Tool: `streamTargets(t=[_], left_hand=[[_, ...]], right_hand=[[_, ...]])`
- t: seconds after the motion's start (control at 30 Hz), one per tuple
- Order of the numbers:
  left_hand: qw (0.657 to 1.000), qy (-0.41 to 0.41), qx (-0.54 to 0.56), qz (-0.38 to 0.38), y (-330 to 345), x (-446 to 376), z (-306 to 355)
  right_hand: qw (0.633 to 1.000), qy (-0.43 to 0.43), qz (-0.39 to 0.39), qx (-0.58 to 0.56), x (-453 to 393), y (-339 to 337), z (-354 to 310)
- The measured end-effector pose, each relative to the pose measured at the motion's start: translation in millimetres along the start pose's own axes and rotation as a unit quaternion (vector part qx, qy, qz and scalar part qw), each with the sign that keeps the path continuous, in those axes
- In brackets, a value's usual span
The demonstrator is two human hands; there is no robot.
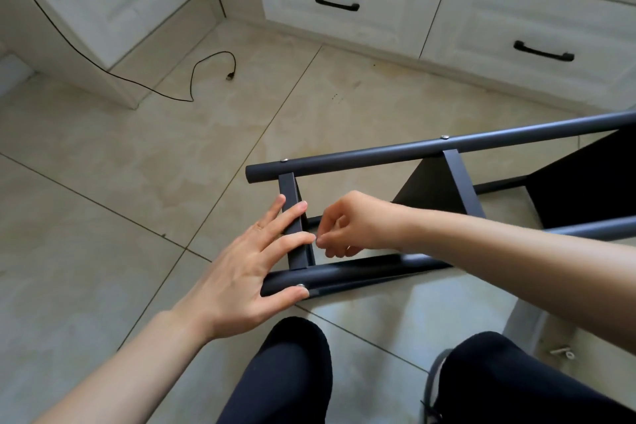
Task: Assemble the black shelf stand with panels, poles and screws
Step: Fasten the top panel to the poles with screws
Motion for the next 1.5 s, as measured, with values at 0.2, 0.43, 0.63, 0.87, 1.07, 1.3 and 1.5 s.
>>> streamTargets(t=[0.2, 0.43, 0.63, 0.87, 1.07, 1.3, 1.5], left_hand=[[1.0, -0.002, -0.013, 0.0, 1, 3, 1], [1.0, -0.004, -0.003, 0.004, 2, -1, -1], [1.0, -0.001, -0.012, 0.007, 2, 0, 0], [1.0, -0.002, -0.003, 0.008, 2, -1, 0], [1.0, -0.002, -0.002, 0.007, 1, -2, -1], [1.0, -0.004, -0.003, 0.005, 0, -2, 0], [1.0, -0.006, 0.005, 0.009, 0, -2, 1]], right_hand=[[0.983, 0.064, -0.152, -0.077, -25, 13, -3], [0.974, 0.052, -0.187, -0.117, -33, 23, 4], [0.963, 0.046, -0.23, -0.132, -33, 19, 5], [0.956, 0.038, -0.255, -0.139, -37, 13, 7], [0.952, 0.047, -0.261, -0.152, -41, 10, 8], [0.945, 0.048, -0.288, -0.146, -44, 8, 10], [0.945, 0.058, -0.29, -0.138, -47, 11, 7]])
Point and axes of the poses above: each hand's wrist, its own x-axis away from the middle knuckle, its own y-axis out of the palm, z = x × y, the point moved 1 cm from there along -x, towards the middle knuckle, and after that the axes turned 15 degrees about y, right-handed, at the moved point
